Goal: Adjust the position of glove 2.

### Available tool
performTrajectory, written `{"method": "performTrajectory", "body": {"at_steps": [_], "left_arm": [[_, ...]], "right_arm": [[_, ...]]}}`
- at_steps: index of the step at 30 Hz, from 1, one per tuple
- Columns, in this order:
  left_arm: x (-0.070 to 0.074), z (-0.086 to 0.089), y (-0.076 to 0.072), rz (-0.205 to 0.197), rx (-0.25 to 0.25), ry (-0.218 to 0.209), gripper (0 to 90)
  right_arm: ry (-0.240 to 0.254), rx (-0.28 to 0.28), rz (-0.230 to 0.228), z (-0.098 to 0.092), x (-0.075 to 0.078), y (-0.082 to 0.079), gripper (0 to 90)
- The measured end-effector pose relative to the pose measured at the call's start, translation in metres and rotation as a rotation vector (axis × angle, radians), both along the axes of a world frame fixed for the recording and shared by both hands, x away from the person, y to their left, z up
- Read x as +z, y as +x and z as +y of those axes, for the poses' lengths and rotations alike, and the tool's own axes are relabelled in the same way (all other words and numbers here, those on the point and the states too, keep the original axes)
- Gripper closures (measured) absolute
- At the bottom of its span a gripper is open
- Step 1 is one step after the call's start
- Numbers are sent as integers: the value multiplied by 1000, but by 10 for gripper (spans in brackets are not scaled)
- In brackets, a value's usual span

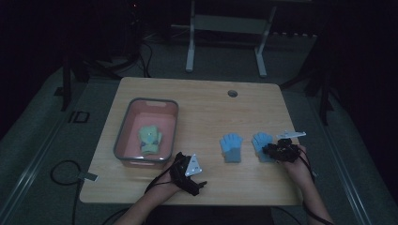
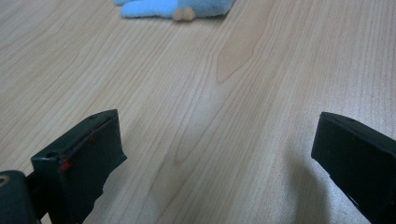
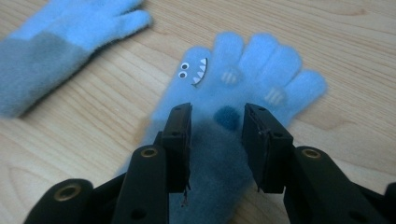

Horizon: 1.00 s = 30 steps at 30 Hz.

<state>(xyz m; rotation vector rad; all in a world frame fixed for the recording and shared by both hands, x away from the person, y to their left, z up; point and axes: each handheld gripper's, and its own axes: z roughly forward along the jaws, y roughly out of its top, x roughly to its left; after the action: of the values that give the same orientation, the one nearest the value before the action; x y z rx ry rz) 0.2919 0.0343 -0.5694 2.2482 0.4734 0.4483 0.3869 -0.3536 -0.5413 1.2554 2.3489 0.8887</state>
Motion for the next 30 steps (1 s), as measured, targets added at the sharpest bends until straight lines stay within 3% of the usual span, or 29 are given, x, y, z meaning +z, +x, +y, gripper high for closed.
{"method": "performTrajectory", "body": {"at_steps": [5, 8, 9, 12, 16, 21, 23, 30], "left_arm": [[-1, 0, 0, -1, -2, 5, 22], [-1, 0, 0, -4, -3, 9, 22], [-1, 0, 0, -4, -3, 9, 22], [0, 0, 0, -2, 2, 1, 22], [0, 0, 0, -1, 1, 2, 22], [0, 0, 1, -1, 1, 1, 22], [0, 0, 0, -1, 0, 0, 22], [1, 0, 0, -4, 0, 4, 22]], "right_arm": [[-28, -5, -16, 4, -3, -1, 641], [-20, -34, -34, 6, -6, -4, 784], [-20, -34, -34, 6, -6, -4, 784], [4, -126, -20, 10, -5, -7, 857], [2, -152, -14, 12, -3, -7, 866], [24, -187, -21, 13, 8, -7, 870], [54, -210, -46, 15, 23, -9, 870], [75, -207, -105, 27, 54, -12, 870]]}}
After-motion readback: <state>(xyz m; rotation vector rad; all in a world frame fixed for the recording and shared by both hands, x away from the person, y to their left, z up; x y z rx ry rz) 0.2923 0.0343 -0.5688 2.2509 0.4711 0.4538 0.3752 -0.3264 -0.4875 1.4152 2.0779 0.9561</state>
